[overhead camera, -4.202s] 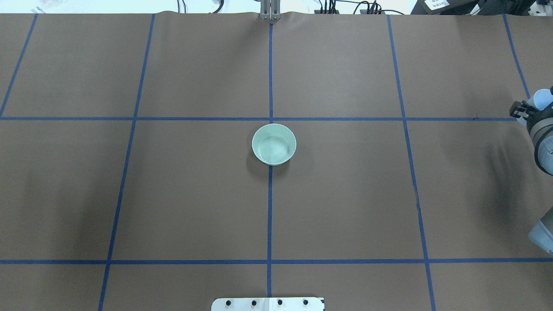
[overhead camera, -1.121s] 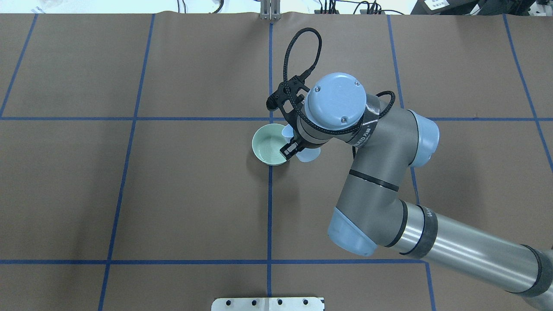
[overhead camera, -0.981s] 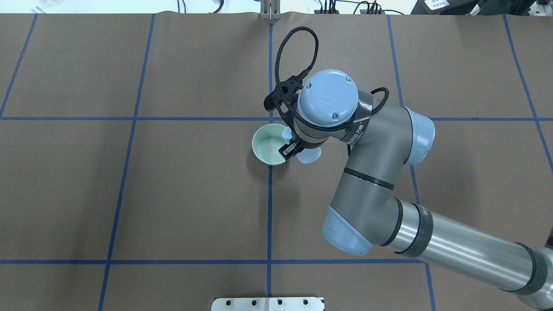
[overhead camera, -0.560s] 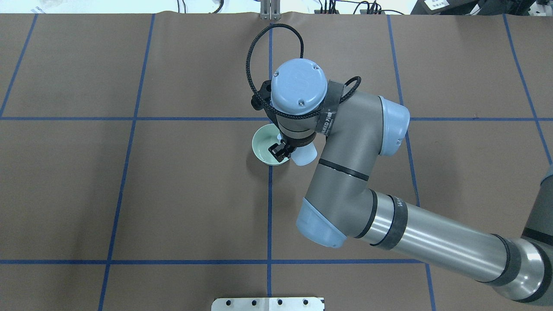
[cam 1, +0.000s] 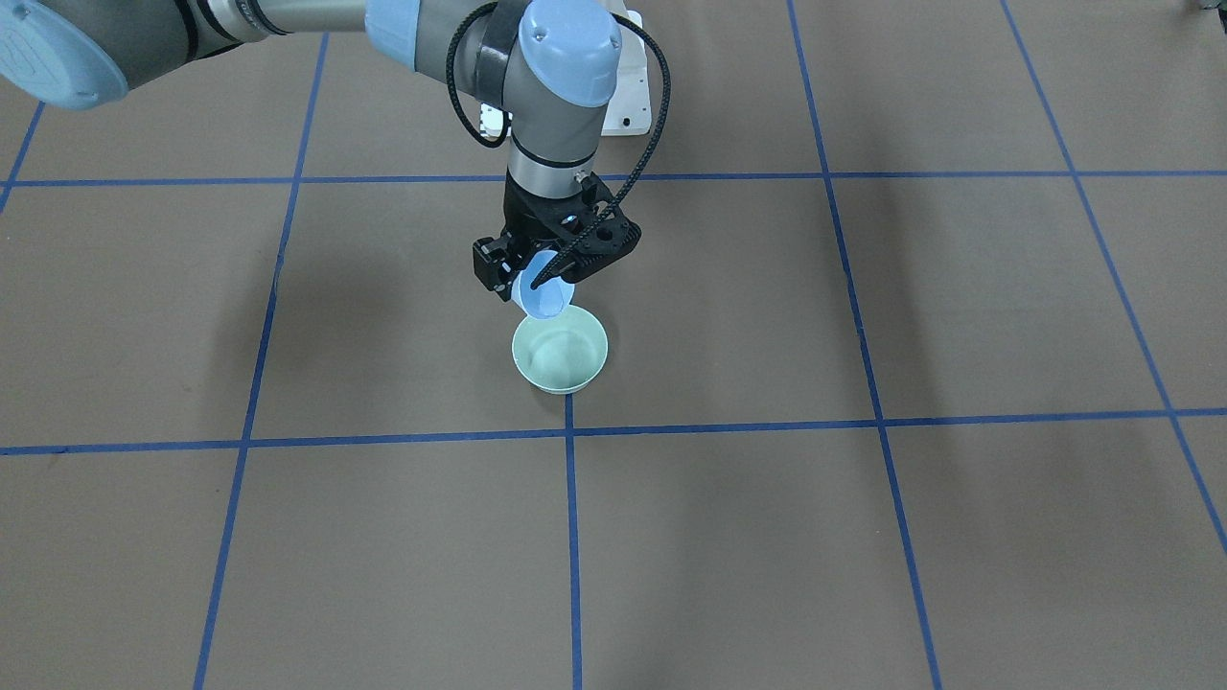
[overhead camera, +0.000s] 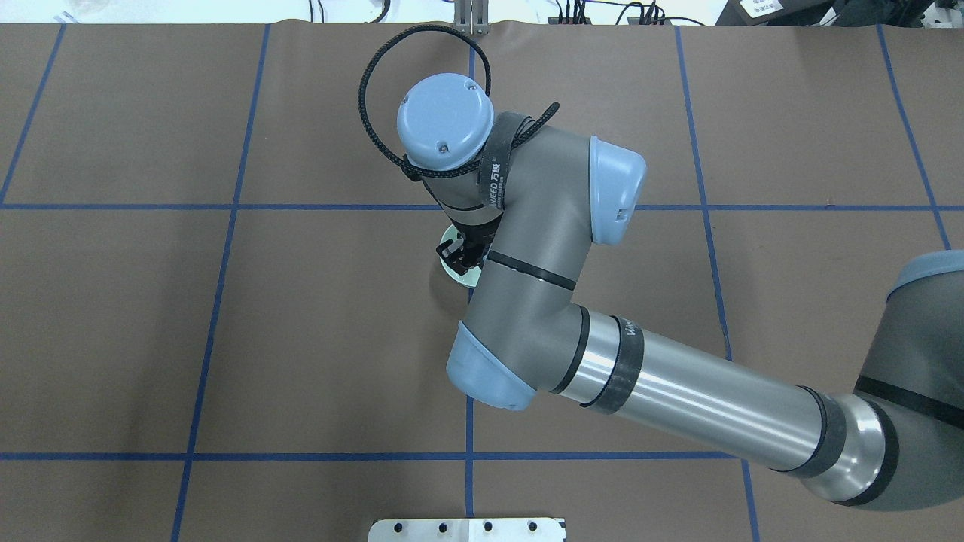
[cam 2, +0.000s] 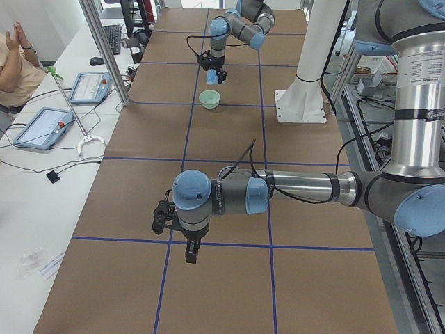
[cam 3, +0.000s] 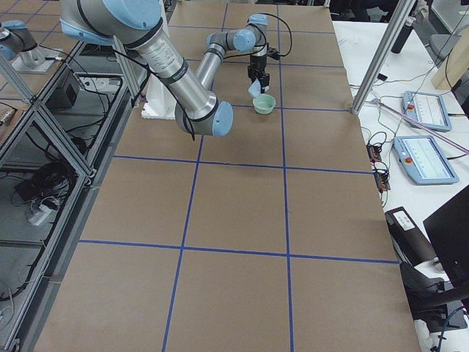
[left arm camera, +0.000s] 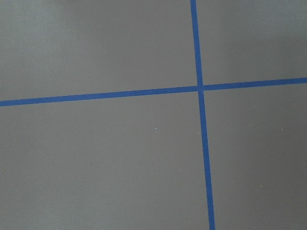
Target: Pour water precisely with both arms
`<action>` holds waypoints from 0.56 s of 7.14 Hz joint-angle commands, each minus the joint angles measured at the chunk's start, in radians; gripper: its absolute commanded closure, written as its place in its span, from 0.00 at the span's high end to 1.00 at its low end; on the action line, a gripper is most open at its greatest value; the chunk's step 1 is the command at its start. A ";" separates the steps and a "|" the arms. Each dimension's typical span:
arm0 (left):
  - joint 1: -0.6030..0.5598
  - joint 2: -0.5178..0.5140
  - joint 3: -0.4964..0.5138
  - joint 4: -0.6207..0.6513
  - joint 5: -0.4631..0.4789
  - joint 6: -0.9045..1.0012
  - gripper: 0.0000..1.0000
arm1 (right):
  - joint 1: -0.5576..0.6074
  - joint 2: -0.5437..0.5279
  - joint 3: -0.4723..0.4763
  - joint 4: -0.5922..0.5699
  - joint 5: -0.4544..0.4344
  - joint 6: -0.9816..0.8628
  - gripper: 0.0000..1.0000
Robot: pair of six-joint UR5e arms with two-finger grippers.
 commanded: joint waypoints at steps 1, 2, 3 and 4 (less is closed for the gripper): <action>-0.002 0.000 0.000 0.000 -0.001 0.001 1.00 | 0.000 0.085 -0.084 -0.065 0.002 0.000 0.00; -0.002 0.000 0.000 0.000 -0.002 0.001 1.00 | 0.000 0.086 -0.090 -0.066 0.002 0.000 0.00; -0.002 0.000 0.002 0.000 0.000 0.000 1.00 | 0.000 0.099 -0.104 -0.097 0.002 0.000 0.00; -0.002 0.000 0.000 0.000 -0.001 0.000 1.00 | 0.000 0.114 -0.125 -0.109 0.002 -0.002 0.00</action>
